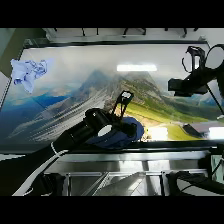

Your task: Fold the shirts.

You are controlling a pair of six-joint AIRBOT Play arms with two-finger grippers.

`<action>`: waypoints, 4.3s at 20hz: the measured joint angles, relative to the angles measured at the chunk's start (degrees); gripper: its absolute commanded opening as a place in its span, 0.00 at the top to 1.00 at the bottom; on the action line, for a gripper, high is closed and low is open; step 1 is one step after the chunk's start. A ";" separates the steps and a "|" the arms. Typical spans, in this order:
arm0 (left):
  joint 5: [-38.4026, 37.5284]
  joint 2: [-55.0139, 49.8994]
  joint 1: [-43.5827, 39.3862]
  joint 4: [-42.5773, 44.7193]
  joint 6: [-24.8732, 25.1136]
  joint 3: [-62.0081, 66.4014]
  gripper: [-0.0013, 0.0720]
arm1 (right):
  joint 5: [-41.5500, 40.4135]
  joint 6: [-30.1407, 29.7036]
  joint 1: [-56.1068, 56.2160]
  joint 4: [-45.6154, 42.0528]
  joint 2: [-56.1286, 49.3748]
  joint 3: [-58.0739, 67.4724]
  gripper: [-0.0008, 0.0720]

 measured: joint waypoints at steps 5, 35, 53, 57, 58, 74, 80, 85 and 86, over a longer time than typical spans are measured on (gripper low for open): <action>-12.70 7.26 7.48 0.44 5.35 -0.02 0.02 | -1.53 -2.19 -1.86 0.44 -2.38 -0.52 0.96; -6.51 12.20 54.40 -23.50 29.09 -35.23 0.96 | -3.28 -11.28 6.12 14.88 -3.37 -3.82 0.59; -21.18 31.50 52.35 -23.65 19.91 -15.52 0.96 | -32.37 -33.03 5.75 57.42 -7.72 -37.62 0.10; -21.20 30.10 51.52 -23.65 19.71 -15.30 0.96 | -37.53 -38.38 7.69 68.39 -14.93 -37.99 0.10; -21.09 30.16 51.43 -23.65 19.69 -15.26 0.96 | -38.66 -39.43 8.20 70.49 -16.52 -37.92 0.10; -18.80 32.50 51.34 -16.02 20.96 -15.23 0.96 | -35.15 -38.73 9.84 71.58 -16.24 -30.12 0.97; -13.51 36.20 52.26 -15.02 21.86 -15.21 0.96 | -28.41 -28.35 2.36 52.65 6.32 -29.64 0.97; -11.52 42.93 56.48 -15.06 22.01 -13.16 0.96 | -26.03 -23.12 -5.31 41.62 26.14 -23.58 0.97; -11.50 44.02 57.20 -15.06 22.01 -11.65 0.96 | -25.07 -22.64 -6.60 39.17 29.11 -21.33 0.97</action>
